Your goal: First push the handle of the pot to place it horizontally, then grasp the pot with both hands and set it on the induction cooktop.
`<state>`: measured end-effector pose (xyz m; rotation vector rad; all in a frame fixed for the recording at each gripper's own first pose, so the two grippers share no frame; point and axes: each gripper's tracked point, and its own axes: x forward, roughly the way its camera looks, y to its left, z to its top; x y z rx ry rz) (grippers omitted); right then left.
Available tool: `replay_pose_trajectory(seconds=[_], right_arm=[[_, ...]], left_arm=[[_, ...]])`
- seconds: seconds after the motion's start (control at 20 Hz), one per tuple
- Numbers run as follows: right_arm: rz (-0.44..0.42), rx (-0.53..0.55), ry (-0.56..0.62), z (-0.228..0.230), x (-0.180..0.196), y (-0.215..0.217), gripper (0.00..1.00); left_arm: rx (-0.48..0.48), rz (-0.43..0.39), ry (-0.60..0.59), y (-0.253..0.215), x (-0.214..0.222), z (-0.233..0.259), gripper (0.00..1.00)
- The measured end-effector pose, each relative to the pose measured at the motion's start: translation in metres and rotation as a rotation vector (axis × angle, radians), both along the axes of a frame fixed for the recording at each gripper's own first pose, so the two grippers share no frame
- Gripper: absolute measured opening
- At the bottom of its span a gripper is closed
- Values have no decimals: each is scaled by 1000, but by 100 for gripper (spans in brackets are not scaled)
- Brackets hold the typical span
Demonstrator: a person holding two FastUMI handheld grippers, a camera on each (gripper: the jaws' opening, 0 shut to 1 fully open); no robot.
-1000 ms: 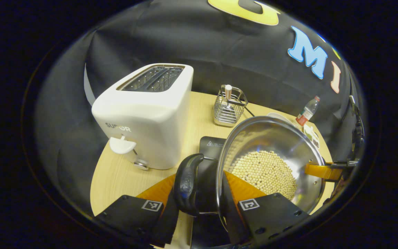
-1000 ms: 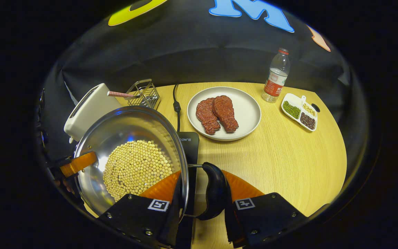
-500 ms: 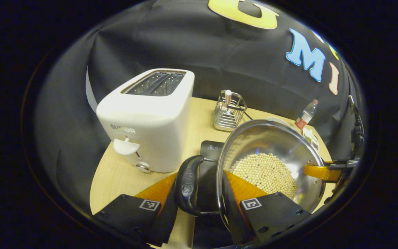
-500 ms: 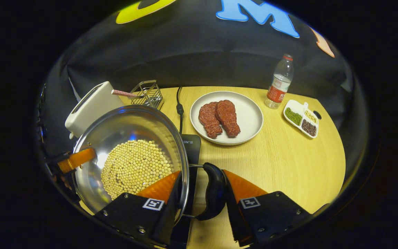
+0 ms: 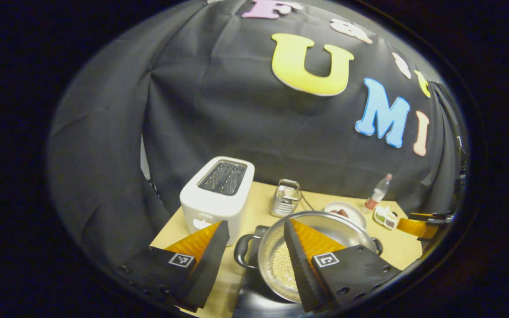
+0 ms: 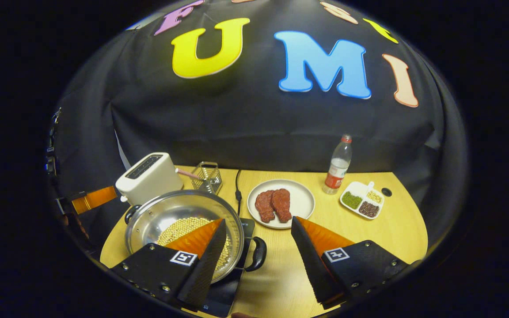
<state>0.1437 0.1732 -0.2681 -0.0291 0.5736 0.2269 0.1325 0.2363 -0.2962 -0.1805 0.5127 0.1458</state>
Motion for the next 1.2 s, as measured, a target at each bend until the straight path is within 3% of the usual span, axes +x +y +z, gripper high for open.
replay_pose_trajectory(seconds=[0.15, 0.35, 0.45, 0.55, 0.85, 0.95, 1.2], right_arm=[[-7, 21, -101, 56, -15, -27, 89], [-83, 44, -245, 133, -33, -88, 89], [-122, 47, -285, 163, -45, -121, 89], [-149, 64, -331, 193, -60, -148, 89], [-151, 26, -482, 261, -95, -212, 95], [-136, 29, -507, 267, -105, -223, 95], [-96, 86, -515, 271, -122, -239, 95]], left_arm=[[50, -28, -104, -46, -13, 63, 84], [51, -98, -246, -136, -22, 151, 84], [40, -130, -295, -178, -27, 183, 75], [46, -139, -354, -209, -35, 216, 76], [82, -146, -418, -283, -69, 261, 100], [81, -134, -418, -295, -76, 268, 95], [108, -90, -405, -314, -101, 279, 95]])
